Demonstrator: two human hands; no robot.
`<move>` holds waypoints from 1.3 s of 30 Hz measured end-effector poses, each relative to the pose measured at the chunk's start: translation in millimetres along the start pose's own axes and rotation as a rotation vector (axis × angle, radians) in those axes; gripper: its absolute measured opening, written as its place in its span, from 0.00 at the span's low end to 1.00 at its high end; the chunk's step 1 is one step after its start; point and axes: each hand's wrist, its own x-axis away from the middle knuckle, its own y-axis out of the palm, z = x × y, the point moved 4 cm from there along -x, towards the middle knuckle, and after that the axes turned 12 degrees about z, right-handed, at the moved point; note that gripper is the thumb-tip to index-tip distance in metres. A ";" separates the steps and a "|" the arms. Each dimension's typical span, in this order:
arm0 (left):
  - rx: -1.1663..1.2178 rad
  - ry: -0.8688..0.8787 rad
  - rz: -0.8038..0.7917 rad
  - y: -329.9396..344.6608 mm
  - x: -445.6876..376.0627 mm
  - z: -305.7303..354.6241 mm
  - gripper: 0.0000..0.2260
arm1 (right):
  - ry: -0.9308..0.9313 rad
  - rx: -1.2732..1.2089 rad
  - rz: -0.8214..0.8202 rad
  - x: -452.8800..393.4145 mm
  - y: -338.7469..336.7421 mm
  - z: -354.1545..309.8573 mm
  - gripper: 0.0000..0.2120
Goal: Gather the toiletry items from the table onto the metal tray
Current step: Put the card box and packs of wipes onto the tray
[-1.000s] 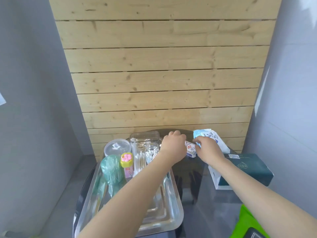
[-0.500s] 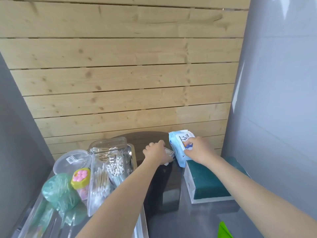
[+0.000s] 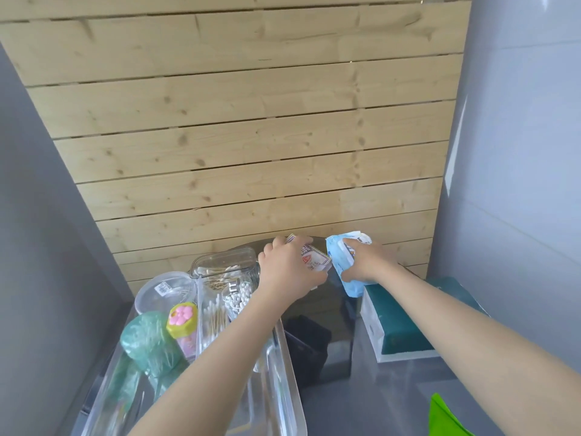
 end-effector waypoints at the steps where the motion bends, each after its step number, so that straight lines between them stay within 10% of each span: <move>1: 0.008 0.000 0.018 -6.0 1.4 -1.6 0.30 | 0.006 -0.059 -0.005 2.3 -0.8 -5.0 0.39; 9: 0.087 -0.015 0.120 -81.5 46.5 -30.9 0.27 | -0.041 -0.235 0.095 43.3 -2.9 -55.8 0.32; 21: 0.070 -0.190 -0.335 -123.7 153.8 -134.2 0.28 | -0.088 -0.253 0.160 165.0 8.2 -68.4 0.29; 39: -0.263 -0.091 -0.539 -114.2 169.5 -198.1 0.31 | -0.132 -0.310 0.175 190.6 18.4 -67.5 0.28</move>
